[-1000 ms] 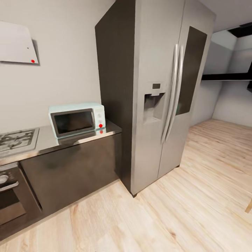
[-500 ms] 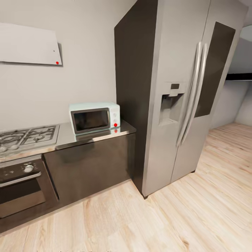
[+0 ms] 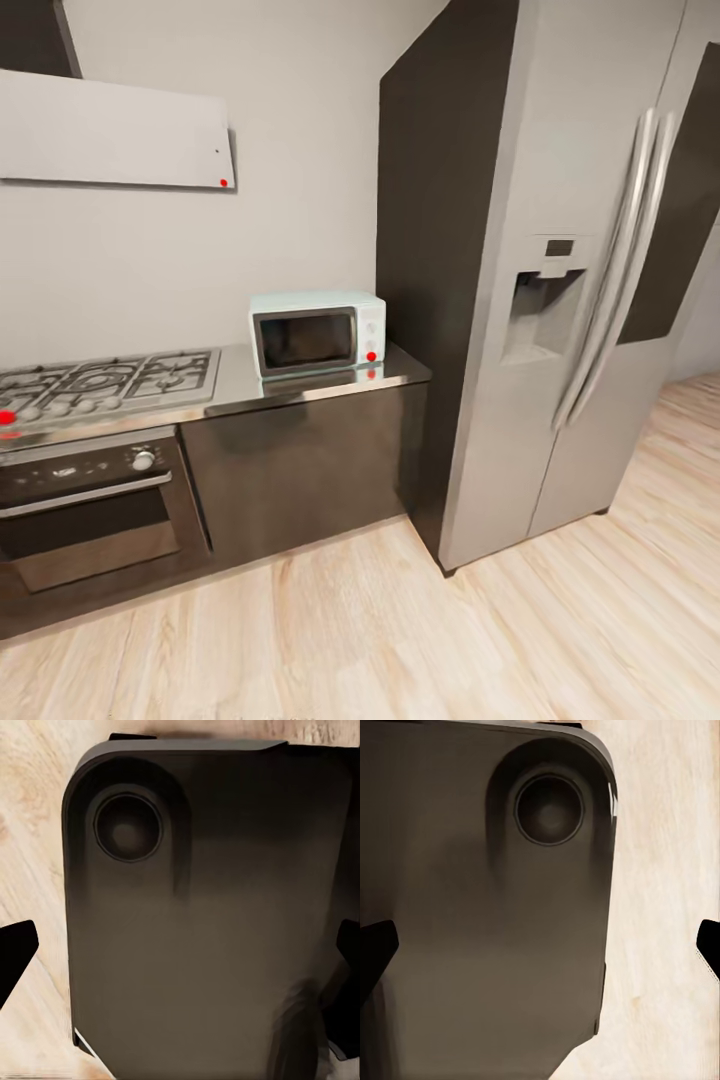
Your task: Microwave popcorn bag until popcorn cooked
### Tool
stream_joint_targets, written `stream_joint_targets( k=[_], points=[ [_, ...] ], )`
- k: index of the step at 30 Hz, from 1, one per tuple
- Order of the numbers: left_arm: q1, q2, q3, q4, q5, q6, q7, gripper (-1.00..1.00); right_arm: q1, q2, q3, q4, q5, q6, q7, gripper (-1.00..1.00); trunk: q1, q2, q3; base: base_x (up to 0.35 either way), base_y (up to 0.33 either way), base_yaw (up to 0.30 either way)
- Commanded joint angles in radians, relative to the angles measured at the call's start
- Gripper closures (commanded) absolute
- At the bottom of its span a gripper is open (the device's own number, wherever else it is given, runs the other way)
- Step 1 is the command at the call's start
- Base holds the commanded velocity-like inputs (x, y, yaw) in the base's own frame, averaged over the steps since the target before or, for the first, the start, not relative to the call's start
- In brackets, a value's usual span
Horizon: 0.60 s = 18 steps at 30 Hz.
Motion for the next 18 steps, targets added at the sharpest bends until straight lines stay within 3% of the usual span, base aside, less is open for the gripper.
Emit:
stream_joint_targets(
  k=[1,18],
  points=[
    [0.000,0.000,0.000,-0.001,0.012,-0.001,0.000,-1.00,0.000,0.000,0.001,0.000,0.001,-0.003,-0.001,-1.00,0.000,0.000,-0.001,0.000,0.000,0.268],
    [0.000,-0.002,-0.005,-0.001,0.015,-0.003,0.000,-1.00,0.000,0.000,0.001,0.000,0.000,-0.003,-0.001,-1.00,0.000,0.000,-0.001,0.000,0.000,0.259]
  ],
)
